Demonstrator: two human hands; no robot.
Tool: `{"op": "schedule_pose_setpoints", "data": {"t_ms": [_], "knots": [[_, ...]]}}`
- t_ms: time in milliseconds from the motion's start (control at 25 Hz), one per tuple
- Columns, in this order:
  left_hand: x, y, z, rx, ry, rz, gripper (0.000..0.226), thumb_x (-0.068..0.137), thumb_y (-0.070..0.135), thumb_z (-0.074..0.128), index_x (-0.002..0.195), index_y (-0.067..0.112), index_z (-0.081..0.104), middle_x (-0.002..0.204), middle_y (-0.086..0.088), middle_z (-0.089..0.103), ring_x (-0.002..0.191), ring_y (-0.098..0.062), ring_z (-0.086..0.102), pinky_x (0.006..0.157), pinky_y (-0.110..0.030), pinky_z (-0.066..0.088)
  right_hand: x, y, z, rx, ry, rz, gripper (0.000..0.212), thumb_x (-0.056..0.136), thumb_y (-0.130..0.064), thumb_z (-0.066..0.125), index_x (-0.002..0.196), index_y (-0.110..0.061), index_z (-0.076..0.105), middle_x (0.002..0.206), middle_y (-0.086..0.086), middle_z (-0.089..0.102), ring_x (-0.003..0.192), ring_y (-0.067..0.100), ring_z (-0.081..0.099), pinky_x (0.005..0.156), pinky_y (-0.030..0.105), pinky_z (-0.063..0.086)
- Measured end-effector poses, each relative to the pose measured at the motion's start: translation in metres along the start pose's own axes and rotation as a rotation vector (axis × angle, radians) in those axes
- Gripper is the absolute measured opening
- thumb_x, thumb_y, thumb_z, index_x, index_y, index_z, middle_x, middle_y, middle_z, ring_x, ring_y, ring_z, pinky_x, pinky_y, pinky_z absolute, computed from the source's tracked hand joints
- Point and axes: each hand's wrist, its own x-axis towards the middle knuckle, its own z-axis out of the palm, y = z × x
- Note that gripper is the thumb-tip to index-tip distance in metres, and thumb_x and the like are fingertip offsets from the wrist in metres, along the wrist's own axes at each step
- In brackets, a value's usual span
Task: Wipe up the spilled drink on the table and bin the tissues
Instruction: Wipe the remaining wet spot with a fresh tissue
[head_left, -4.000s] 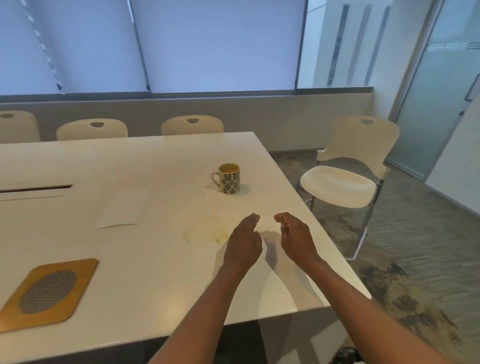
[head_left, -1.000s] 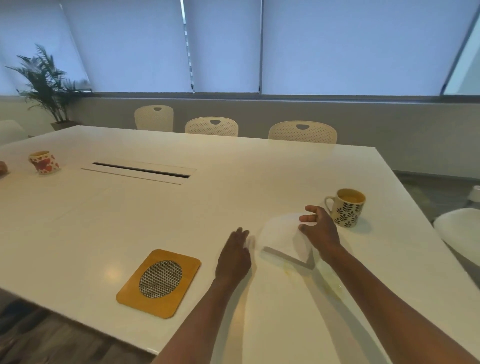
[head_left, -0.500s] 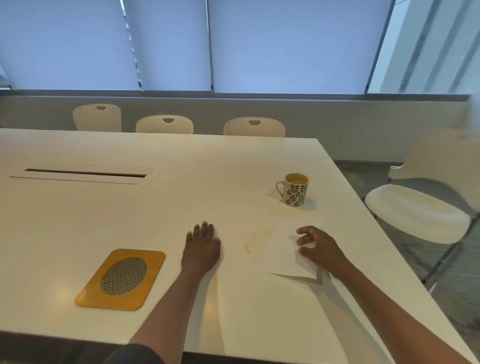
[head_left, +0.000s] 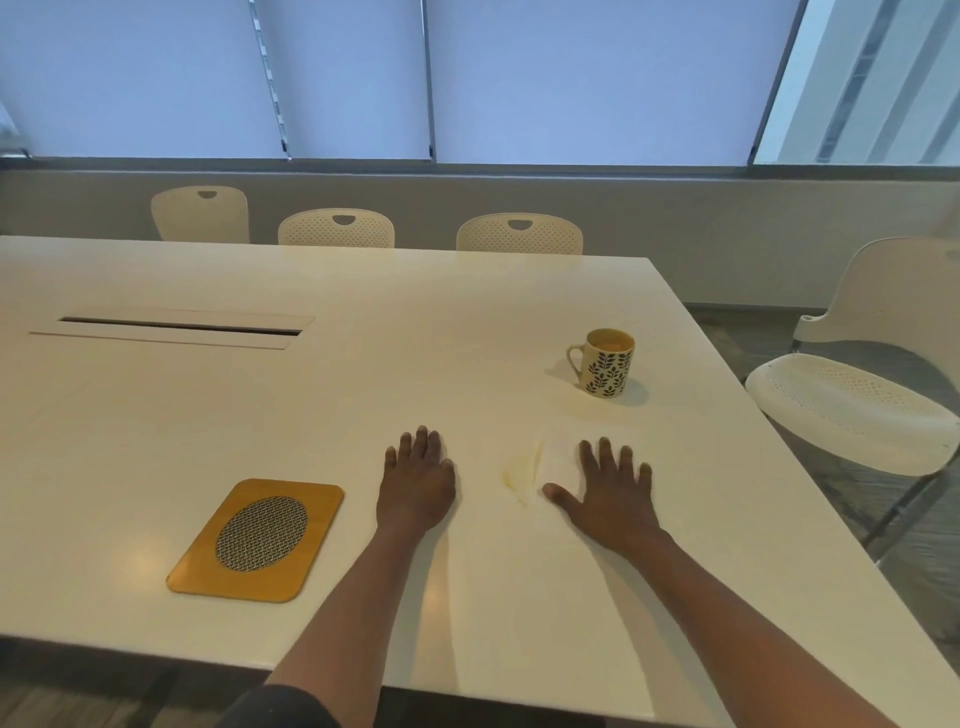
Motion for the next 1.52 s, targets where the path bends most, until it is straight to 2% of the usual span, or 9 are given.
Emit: {"op": "schedule_pose_setpoints", "data": {"t_ms": [120, 240, 320, 440, 560, 920, 1080, 1400, 1520], "knots": [[0.002, 0.001, 0.0, 0.003, -0.009, -0.003, 0.057, 0.103, 0.032, 0.017, 0.156, 0.013, 0.007, 0.166, -0.005, 0.001, 0.152, -0.024, -0.002, 0.123, -0.043, 0.001, -0.005, -0.042, 0.013, 0.002, -0.001, -0.156, 0.091, 0.074, -0.082, -0.005, 0.152, -0.036, -0.002, 0.163, 0.003, -0.006, 0.148, 0.035, -0.007, 0.115, 0.059, -0.004], [0.003, 0.0, 0.0, 0.008, -0.007, 0.0, 0.057, 0.104, 0.032, 0.017, 0.156, 0.013, 0.006, 0.166, -0.005, 0.0, 0.152, -0.024, -0.003, 0.123, -0.043, 0.0, 0.002, -0.083, 0.024, -0.031, 0.021, -0.269, 0.081, 0.079, -0.066, -0.009, 0.152, -0.034, 0.005, 0.163, 0.004, 0.0, 0.149, 0.032, -0.003, 0.115, 0.06, -0.002], [0.003, -0.001, 0.0, 0.013, -0.013, 0.001, 0.057, 0.104, 0.033, 0.016, 0.156, 0.013, 0.005, 0.166, -0.005, -0.001, 0.152, -0.024, -0.004, 0.123, -0.043, 0.0, 0.014, -0.095, 0.024, -0.044, 0.05, -0.285, 0.073, 0.085, -0.053, -0.005, 0.153, -0.029, 0.01, 0.163, 0.005, 0.006, 0.149, 0.032, 0.003, 0.115, 0.06, 0.002], [0.002, -0.001, 0.001, 0.01, -0.009, 0.004, 0.057, 0.104, 0.033, 0.016, 0.156, 0.014, 0.005, 0.166, -0.005, -0.001, 0.153, -0.023, -0.003, 0.124, -0.042, 0.0, 0.04, -0.093, 0.02, -0.03, 0.05, -0.258, 0.056, 0.099, -0.039, 0.014, 0.153, -0.023, 0.013, 0.163, 0.003, 0.01, 0.149, 0.029, 0.007, 0.117, 0.058, 0.005], [0.003, -0.001, 0.002, 0.013, 0.0, 0.008, 0.057, 0.104, 0.032, 0.016, 0.156, 0.014, 0.007, 0.166, -0.005, 0.002, 0.153, -0.023, -0.001, 0.124, -0.042, 0.002, 0.055, -0.078, 0.014, 0.001, 0.073, -0.203, 0.055, 0.1, -0.032, 0.019, 0.153, -0.016, 0.014, 0.162, 0.003, 0.011, 0.149, 0.027, 0.008, 0.118, 0.055, 0.005], [0.001, -0.002, 0.001, 0.043, 0.015, 0.032, 0.055, 0.104, 0.03, 0.017, 0.156, 0.012, 0.012, 0.165, -0.006, 0.007, 0.152, -0.025, 0.004, 0.123, -0.042, 0.005, 0.03, 0.041, 0.002, -0.095, 0.143, 0.169, 0.057, 0.099, -0.03, 0.026, 0.149, -0.003, 0.021, 0.159, 0.014, 0.02, 0.146, 0.03, 0.019, 0.116, 0.053, 0.013], [0.0, 0.0, 0.0, 0.038, 0.011, 0.022, 0.056, 0.104, 0.031, 0.017, 0.156, 0.012, 0.011, 0.165, -0.006, 0.007, 0.152, -0.025, 0.003, 0.123, -0.043, 0.005, 0.006, 0.048, 0.004, -0.087, 0.147, 0.275, 0.059, 0.098, -0.028, 0.031, 0.145, 0.008, 0.024, 0.154, 0.027, 0.024, 0.143, 0.039, 0.023, 0.117, 0.048, 0.017], [0.003, 0.002, 0.003, 0.031, 0.011, 0.008, 0.056, 0.103, 0.03, 0.017, 0.156, 0.011, 0.012, 0.165, -0.008, 0.009, 0.152, -0.027, 0.004, 0.123, -0.045, 0.006, -0.008, -0.002, 0.023, -0.02, 0.176, 0.193, 0.061, 0.094, -0.028, 0.046, 0.136, 0.015, 0.037, 0.143, 0.036, 0.037, 0.134, 0.048, 0.037, 0.112, 0.054, 0.027], [0.002, 0.002, 0.003, 0.037, 0.017, 0.006, 0.056, 0.103, 0.03, 0.017, 0.156, 0.011, 0.013, 0.165, -0.007, 0.009, 0.152, -0.027, 0.004, 0.123, -0.044, 0.006, -0.002, -0.027, 0.022, -0.026, 0.16, 0.087, 0.061, 0.095, -0.029, 0.036, 0.139, 0.014, 0.034, 0.147, 0.035, 0.033, 0.138, 0.045, 0.032, 0.114, 0.052, 0.024]]}}
